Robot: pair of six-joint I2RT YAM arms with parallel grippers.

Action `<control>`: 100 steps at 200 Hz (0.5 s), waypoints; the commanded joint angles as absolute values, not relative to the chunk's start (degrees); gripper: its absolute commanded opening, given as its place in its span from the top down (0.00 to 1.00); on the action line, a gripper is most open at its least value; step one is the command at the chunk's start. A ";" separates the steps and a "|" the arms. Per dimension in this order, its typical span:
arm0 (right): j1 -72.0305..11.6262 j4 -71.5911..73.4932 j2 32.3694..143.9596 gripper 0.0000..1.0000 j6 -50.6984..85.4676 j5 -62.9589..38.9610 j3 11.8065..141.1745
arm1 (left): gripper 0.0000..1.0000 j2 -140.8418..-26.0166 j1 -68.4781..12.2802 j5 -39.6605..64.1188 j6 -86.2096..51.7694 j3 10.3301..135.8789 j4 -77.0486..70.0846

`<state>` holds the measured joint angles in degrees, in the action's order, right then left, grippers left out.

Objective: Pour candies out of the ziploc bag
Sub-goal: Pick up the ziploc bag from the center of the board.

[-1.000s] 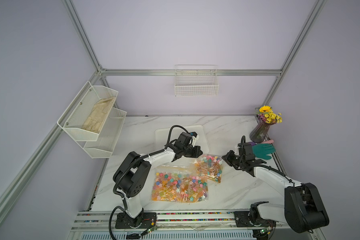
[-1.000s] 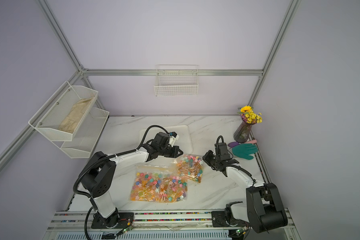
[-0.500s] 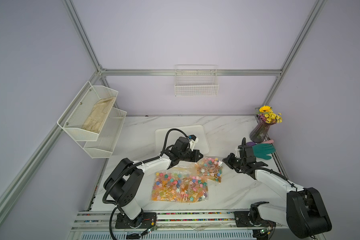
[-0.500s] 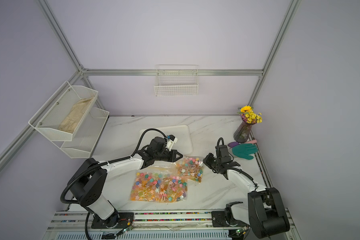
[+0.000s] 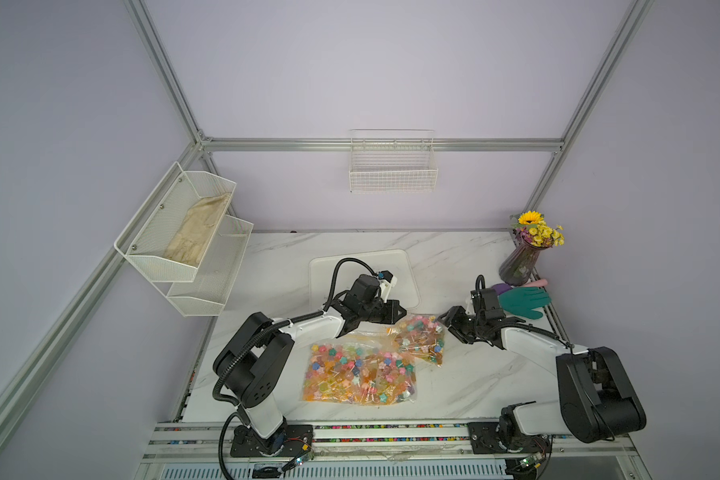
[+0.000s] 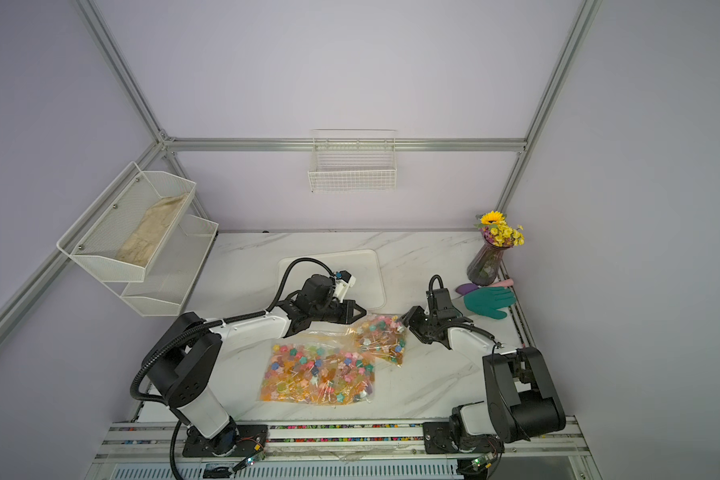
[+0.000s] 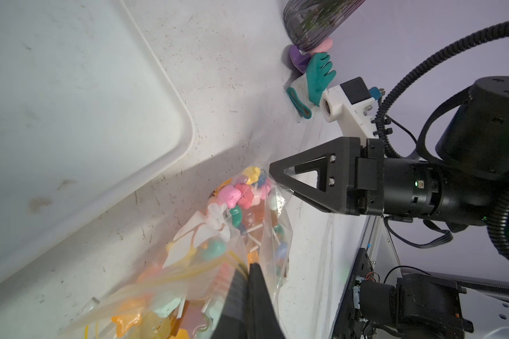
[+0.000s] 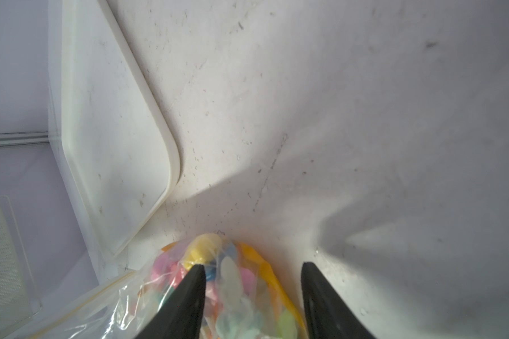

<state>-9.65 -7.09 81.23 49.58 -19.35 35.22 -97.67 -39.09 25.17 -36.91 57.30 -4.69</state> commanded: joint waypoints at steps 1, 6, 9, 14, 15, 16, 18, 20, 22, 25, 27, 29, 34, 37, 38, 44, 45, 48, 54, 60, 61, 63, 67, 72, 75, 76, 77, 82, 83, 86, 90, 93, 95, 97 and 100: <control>-9.60 -4.40 81.83 0.44 51.94 -20.56 37.02 | 1.00 -97.95 -39.29 26.46 -37.09 56.51 -6.94; -9.59 -4.39 81.97 0.44 52.11 -20.65 37.18 | 1.00 -98.00 -39.29 26.52 -37.12 56.51 -6.89; -9.59 -4.39 81.92 0.44 52.12 -20.65 37.23 | 1.00 -98.00 -39.29 26.55 -37.09 56.51 -6.83; -9.66 -4.56 81.95 0.44 52.14 -20.65 37.42 | 1.00 -97.98 -39.28 26.54 -37.10 56.51 -6.90; -9.62 -4.57 81.93 0.44 52.17 -20.65 37.43 | 1.00 -97.99 -39.29 26.54 -37.10 56.51 -6.88; -9.60 -4.61 81.88 0.44 52.19 -20.57 37.43 | 1.00 -97.99 -39.29 26.54 -37.14 56.51 -6.87; -9.63 -4.71 81.84 0.44 52.18 -20.57 37.44 | 1.00 -97.95 -39.29 26.59 -37.15 56.51 -6.90; -9.61 -4.80 81.79 0.44 52.20 -20.52 37.55 | 1.00 -97.99 -39.29 26.55 -37.06 56.51 -6.87; -9.63 -4.83 81.75 0.44 52.16 -20.49 37.53 | 1.00 -98.00 -39.29 26.55 -37.02 56.47 -6.86; -9.65 -5.03 81.62 0.44 52.15 -20.33 37.53 | 1.00 -98.00 -39.29 26.54 -37.08 56.43 -6.91; -9.60 -5.02 81.51 0.44 52.15 -20.31 37.53 | 1.00 -98.00 -39.29 26.54 -37.04 56.43 -6.87; -9.58 -5.10 81.37 0.44 52.15 -20.15 37.53 | 1.00 -98.00 -39.29 26.59 -37.03 56.43 -6.86; -9.58 -5.26 80.97 0.44 52.26 -19.98 37.57 | 1.00 -98.00 -39.24 26.59 -37.04 56.38 -6.90; -9.58 -5.30 80.76 0.44 52.27 -19.89 37.58 | 1.00 -98.00 -39.24 26.58 -37.01 56.42 -6.92; -9.58 -5.33 80.68 0.44 52.24 -19.88 37.55 | 1.00 -98.00 -39.26 26.56 -37.00 56.42 -6.89; -9.58 -5.57 80.10 0.44 52.38 -19.65 37.54 | 1.00 -98.04 -39.29 26.61 -37.05 56.42 -6.97; -9.58 -5.64 79.99 0.44 52.38 -19.63 37.53 | 1.00 -98.02 -39.29 26.62 -37.07 56.43 -6.96; -9.58 -5.75 79.70 0.44 52.40 -19.56 37.53 | 1.00 -98.08 -39.29 26.67 -37.13 56.43 -6.98; -9.62 -6.04 79.07 0.45 52.52 -19.38 37.62 | 1.00 -98.17 -39.29 26.78 -37.09 56.50 -6.97; -9.66 -6.35 78.84 0.45 52.51 -19.25 37.72 | 1.00 -98.17 -39.29 26.80 -37.09 56.51 -7.02; -9.66 -6.38 78.84 0.45 52.53 -19.21 37.71 | 1.00 -98.13 -39.29 26.81 -37.09 56.51 -6.98; -9.60 -6.43 78.79 0.45 52.51 -19.17 37.71 | 1.00 -98.12 -39.29 26.83 -37.09 56.51 -7.02; -9.58 -6.58 78.83 0.46 52.53 -19.03 37.72 | 1.00 -98.16 -39.29 26.86 -37.16 56.51 -7.03; -9.58 -6.68 77.07 0.46 52.49 -18.81 37.79 | 1.00 -98.17 -39.29 26.84 -37.16 56.51 -6.98; -9.62 -6.76 76.86 0.46 52.53 -18.81 37.79 | 1.00 -98.16 -39.28 26.81 -37.07 56.51 -6.95; -9.60 -6.81 76.84 0.46 52.54 -18.76 37.79 | 1.00 -98.17 -39.28 26.85 -37.03 56.51 -6.99; -9.59 -6.83 76.78 0.46 52.55 -18.74 37.79 | 1.00 -98.17 -39.28 26.87 -37.02 56.51 -7.01; -9.59 -6.91 76.67 0.47 52.50 -18.73 37.79 | 1.00 -98.14 -39.29 26.81 -37.07 56.52 -7.01; -9.58 -6.93 76.70 0.47 52.49 -18.72 37.79 | 1.00 -98.16 -39.29 26.81 -37.08 56.52 -7.02; -9.59 -6.99 76.65 0.48 52.48 -18.72 37.79 | 1.00 -98.16 -39.29 26.82 -37.04 56.51 -6.99; -9.63 -6.99 76.72 0.49 52.48 -18.72 37.73 | 1.00 -98.16 -39.29 26.81 -37.01 56.51 -7.03; -9.60 -7.00 76.80 0.49 52.46 -18.75 37.71 | 1.00 -98.16 -39.29 26.81 -37.00 56.51 -6.96; -9.58 -7.02 76.92 0.50 52.40 -18.79 37.71 | 1.00 -98.17 -39.29 26.85 -37.00 56.51 -7.01; -9.60 -6.94 76.97 0.51 52.41 -18.85 37.71 | 1.00 -98.17 -39.31 26.88 -37.02 56.51 -6.98; -9.58 -6.90 77.13 0.52 52.39 -18.89 37.71 | 1.00 -98.12 -39.29 26.95 -37.02 56.51 -7.00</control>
